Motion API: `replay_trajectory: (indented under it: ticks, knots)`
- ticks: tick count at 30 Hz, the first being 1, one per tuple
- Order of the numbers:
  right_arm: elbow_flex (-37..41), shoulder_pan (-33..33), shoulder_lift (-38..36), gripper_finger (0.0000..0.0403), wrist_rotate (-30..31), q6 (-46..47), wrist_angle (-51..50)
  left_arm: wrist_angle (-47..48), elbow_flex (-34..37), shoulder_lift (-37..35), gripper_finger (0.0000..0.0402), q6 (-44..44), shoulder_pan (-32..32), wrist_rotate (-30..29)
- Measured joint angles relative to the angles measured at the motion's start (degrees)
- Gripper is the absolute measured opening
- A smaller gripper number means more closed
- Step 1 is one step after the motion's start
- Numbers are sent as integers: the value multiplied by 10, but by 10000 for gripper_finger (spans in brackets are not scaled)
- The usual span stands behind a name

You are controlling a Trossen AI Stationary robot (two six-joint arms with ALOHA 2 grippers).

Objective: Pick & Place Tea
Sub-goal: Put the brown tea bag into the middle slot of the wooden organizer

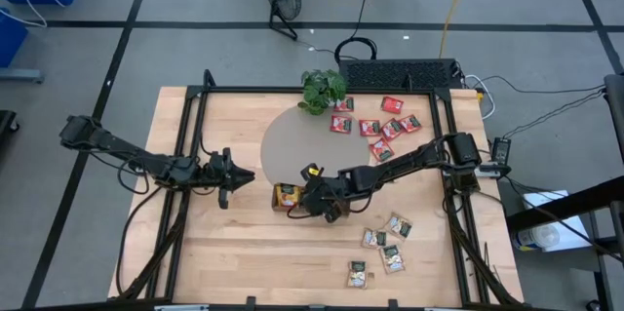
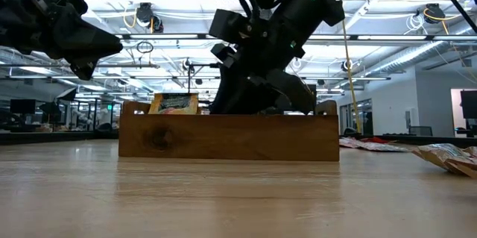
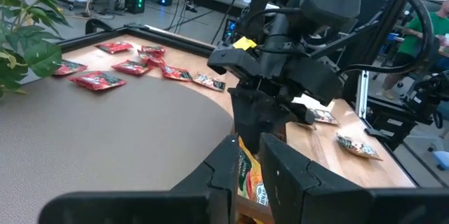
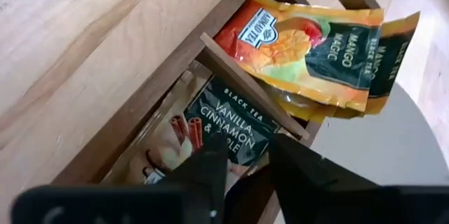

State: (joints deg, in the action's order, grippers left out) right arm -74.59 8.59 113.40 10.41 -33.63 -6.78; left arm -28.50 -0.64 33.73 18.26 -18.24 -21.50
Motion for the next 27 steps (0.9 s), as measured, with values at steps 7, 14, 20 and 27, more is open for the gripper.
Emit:
replay_trajectory:
  ticks: [7,14,20,27]
  knots:
    - [0,-3,0,8,0,-1,-9,0,0,0,63,0,0,0]
    - [2,5,-17,0,1,7,-36,-1,0,0,63,0,0,0]
    - [-20,5,-45,0,-52,49,-134,-1,0,0,63,0,0,0]
    - [-152,15,9,0,-62,60,-324,-1,0,0,63,0,0,0]
